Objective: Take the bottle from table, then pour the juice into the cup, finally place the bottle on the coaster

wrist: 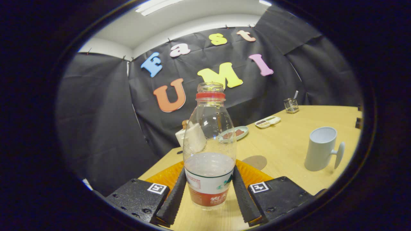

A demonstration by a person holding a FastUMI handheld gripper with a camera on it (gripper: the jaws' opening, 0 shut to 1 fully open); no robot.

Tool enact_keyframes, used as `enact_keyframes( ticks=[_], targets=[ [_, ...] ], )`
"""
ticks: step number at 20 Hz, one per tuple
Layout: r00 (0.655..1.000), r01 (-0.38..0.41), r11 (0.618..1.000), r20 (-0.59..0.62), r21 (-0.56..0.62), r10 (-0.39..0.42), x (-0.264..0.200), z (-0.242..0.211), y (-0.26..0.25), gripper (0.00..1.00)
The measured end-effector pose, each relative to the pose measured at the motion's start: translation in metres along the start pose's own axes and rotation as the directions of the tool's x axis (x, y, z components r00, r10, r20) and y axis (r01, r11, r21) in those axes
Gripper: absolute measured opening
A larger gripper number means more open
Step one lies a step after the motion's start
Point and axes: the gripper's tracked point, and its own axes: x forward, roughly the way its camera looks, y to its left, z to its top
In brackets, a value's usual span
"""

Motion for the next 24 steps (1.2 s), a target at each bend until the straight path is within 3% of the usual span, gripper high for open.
enact_keyframes(
  ticks=[5, 12, 17, 24],
  targets=[
    [0.999, -0.026, 0.977, 0.048, 0.211, 0.017, -0.008, 0.033, -0.002, 0.79],
    [0.993, -0.108, 0.869, 0.087, 0.482, 0.076, -0.016, 0.06, -0.001, 0.79],
    [0.995, -0.099, 0.701, 0.069, 0.706, 0.071, -0.014, 0.063, -0.011, 0.78],
    [0.996, -0.083, 0.462, 0.08, 0.883, 0.025, -0.018, 0.085, -0.036, 0.78]
  ],
)
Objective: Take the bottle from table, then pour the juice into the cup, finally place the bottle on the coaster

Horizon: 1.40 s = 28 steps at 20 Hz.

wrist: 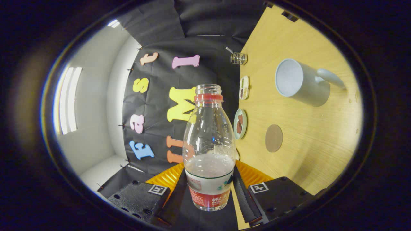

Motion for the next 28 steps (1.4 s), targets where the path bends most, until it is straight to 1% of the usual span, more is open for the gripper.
enact_keyframes(
  ticks=[3, 5, 8, 13, 28],
  targets=[
    [1.0, -0.005, 0.996, -0.009, 0.087, 0.006, 0.004, 0.004, 0.006, 0.78],
    [1.0, -0.013, 0.987, -0.011, 0.159, 0.015, 0.004, 0.006, 0.007, 0.78],
    [1.0, -0.003, 0.975, -0.014, 0.222, 0.006, 0.003, 0.004, 0.005, 0.78],
    [1.0, 0.006, 0.976, -0.013, 0.219, -0.003, 0.007, 0.006, 0.0, 0.78],
    [1.0, -0.025, 0.959, -0.001, 0.281, 0.026, 0.02, 0.01, 0.004, 0.78]
  ],
)
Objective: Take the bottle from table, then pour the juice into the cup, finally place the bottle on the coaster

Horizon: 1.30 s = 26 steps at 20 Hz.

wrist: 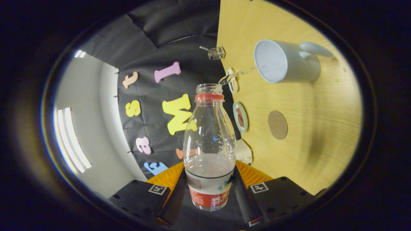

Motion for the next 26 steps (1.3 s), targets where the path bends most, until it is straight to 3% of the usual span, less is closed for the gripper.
enact_keyframes(
  ticks=[26],
  targets=[
    [0.998, -0.064, 0.981, 0.037, 0.182, 0.059, -0.002, 0.0, 0.045, 0.79]
  ],
)
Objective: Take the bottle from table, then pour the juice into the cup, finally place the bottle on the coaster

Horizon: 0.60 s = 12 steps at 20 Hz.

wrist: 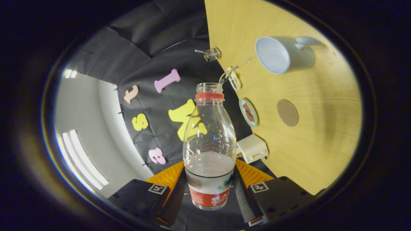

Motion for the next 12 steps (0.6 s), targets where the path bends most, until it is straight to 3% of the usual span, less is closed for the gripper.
enact_keyframes(
  ticks=[12],
  targets=[
    [0.998, -0.055, 0.997, 0.013, 0.049, 0.054, 0.003, 0.003, 0.03, 0.79]
  ],
)
